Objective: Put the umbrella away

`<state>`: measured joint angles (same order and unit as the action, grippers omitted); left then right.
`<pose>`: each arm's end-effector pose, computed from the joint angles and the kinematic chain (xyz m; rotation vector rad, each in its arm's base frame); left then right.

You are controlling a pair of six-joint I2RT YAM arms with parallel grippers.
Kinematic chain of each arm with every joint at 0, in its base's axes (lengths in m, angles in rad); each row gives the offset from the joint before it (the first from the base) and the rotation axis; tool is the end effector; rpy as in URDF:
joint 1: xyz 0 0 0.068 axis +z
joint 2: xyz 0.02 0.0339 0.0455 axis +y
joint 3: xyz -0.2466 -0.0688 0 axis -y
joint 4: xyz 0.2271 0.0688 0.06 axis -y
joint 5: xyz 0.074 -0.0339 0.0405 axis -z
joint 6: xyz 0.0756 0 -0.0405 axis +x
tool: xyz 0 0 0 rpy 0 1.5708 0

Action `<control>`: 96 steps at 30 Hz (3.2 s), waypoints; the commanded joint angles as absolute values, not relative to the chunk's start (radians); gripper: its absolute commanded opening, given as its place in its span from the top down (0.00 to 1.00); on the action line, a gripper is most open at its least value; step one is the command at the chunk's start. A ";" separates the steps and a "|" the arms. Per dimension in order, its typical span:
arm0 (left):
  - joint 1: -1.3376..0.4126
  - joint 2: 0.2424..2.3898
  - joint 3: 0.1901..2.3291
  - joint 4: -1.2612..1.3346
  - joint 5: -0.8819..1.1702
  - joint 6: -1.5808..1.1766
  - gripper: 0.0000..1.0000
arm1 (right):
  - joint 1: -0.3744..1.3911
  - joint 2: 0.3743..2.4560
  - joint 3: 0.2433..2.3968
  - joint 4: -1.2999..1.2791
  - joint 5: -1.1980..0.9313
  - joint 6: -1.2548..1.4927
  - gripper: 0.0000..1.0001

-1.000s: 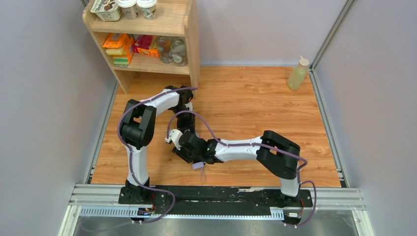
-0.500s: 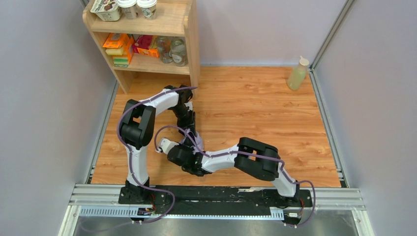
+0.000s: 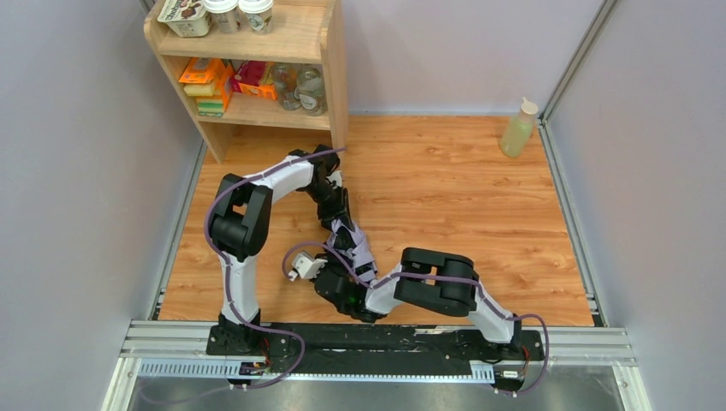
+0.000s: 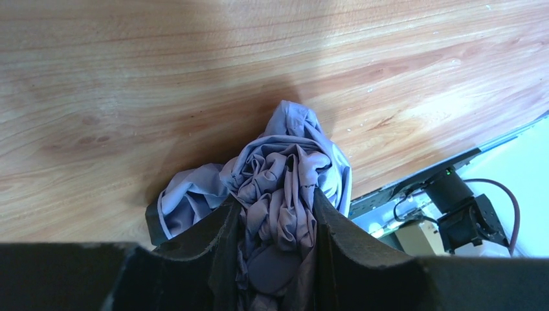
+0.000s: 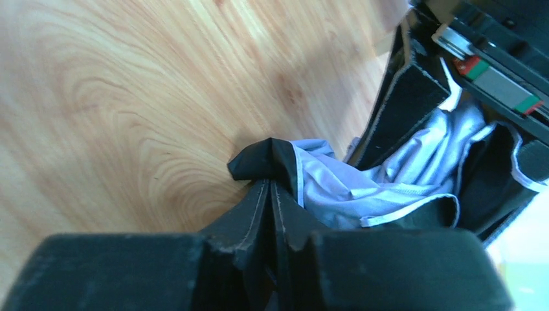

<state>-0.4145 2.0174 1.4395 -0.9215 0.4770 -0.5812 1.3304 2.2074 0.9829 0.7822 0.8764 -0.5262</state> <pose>0.3151 -0.1766 0.1213 0.2164 -2.8926 0.6691 0.1542 0.3851 0.0662 -1.1113 1.4926 -0.3274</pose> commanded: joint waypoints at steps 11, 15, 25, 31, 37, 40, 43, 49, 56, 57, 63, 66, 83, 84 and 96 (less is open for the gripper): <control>-0.385 1.924 1.353 -1.108 0.431 -0.466 1.00 | 1.261 1.616 1.048 -0.083 0.051 -0.006 0.35; -0.385 1.907 1.322 -1.077 0.442 -0.483 1.00 | 1.259 1.468 1.006 -0.100 0.040 0.083 0.21; -0.385 1.878 1.295 -1.037 0.469 -0.520 1.00 | 1.166 1.469 1.043 -0.394 0.152 0.441 0.07; -0.385 1.890 1.293 -1.034 0.474 -0.523 1.00 | 1.141 1.578 0.988 -0.249 0.040 0.442 0.04; -0.385 1.885 1.290 -1.035 0.482 -0.528 1.00 | 1.117 1.624 0.925 -0.023 -0.142 0.474 0.16; -0.385 1.882 1.289 -1.034 0.492 -0.532 1.00 | 1.115 1.637 0.907 0.057 -0.193 0.506 0.21; -0.385 1.876 1.289 -1.031 0.495 -0.538 1.00 | 1.109 1.641 0.891 0.106 -0.218 0.543 0.24; -0.384 1.870 1.284 -1.028 0.499 -0.540 1.00 | 1.088 1.670 0.911 0.132 -0.297 0.598 0.35; -0.385 1.850 1.261 -1.014 0.492 -0.592 1.00 | 1.089 1.724 0.968 0.109 -0.299 0.618 0.42; -0.385 1.844 1.252 -1.006 0.492 -0.600 1.00 | 1.089 1.729 0.979 0.100 -0.298 0.614 0.42; -0.385 1.827 1.246 -0.986 0.500 -0.649 1.00 | 1.107 1.758 1.109 -0.039 -0.270 0.568 0.39; -0.385 1.833 1.246 -0.980 0.511 -0.660 1.00 | 1.118 1.792 1.155 -0.118 -0.246 0.532 0.41; -0.387 1.842 1.195 -0.914 0.589 -0.660 1.00 | 1.114 1.907 1.229 -0.110 -0.379 0.589 0.54; -0.385 1.842 1.193 -0.911 0.591 -0.661 1.00 | 1.114 1.914 1.239 -0.126 -0.383 0.584 0.52; -0.385 1.832 1.177 -0.874 0.577 -0.670 1.00 | 1.118 1.830 1.224 -0.210 -0.327 0.508 0.44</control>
